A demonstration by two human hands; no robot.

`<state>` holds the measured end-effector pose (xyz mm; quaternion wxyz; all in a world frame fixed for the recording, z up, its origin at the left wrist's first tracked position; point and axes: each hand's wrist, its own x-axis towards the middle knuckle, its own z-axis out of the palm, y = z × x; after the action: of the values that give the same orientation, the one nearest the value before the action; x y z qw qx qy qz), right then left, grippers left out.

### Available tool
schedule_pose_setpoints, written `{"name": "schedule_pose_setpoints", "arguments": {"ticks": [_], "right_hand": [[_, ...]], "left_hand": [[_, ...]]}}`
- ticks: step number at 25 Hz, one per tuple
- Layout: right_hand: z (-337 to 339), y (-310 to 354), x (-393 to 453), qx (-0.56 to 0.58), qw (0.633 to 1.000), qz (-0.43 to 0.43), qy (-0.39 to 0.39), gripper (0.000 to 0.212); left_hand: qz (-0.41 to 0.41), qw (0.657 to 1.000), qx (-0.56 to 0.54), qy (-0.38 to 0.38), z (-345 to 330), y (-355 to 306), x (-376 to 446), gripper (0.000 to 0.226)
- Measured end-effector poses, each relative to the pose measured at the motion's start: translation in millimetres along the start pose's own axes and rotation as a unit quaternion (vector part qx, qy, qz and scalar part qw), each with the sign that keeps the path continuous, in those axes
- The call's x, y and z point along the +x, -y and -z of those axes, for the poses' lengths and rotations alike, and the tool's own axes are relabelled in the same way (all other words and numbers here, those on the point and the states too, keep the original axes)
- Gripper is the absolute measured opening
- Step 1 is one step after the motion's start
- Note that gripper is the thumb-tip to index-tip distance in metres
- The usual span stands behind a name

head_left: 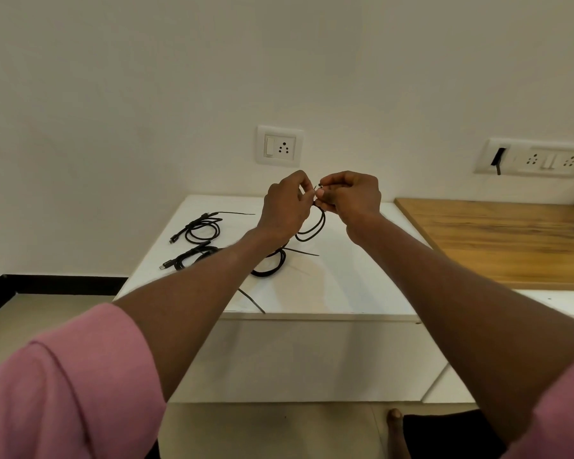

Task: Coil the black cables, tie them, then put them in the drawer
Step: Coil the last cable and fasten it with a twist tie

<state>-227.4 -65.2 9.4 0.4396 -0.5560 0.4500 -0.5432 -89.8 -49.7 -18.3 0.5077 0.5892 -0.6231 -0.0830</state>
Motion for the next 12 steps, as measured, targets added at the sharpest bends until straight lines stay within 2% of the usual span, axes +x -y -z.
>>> {"name": "schedule_pose_setpoints", "arguments": {"ticks": [12], "right_hand": [[3.1,-4.1,4.0,-0.038,0.999,-0.006,-0.001,0.017]], "left_hand": [[-0.019,0.999,0.034,0.018,1.1,-0.1,-0.2,0.012]]}}
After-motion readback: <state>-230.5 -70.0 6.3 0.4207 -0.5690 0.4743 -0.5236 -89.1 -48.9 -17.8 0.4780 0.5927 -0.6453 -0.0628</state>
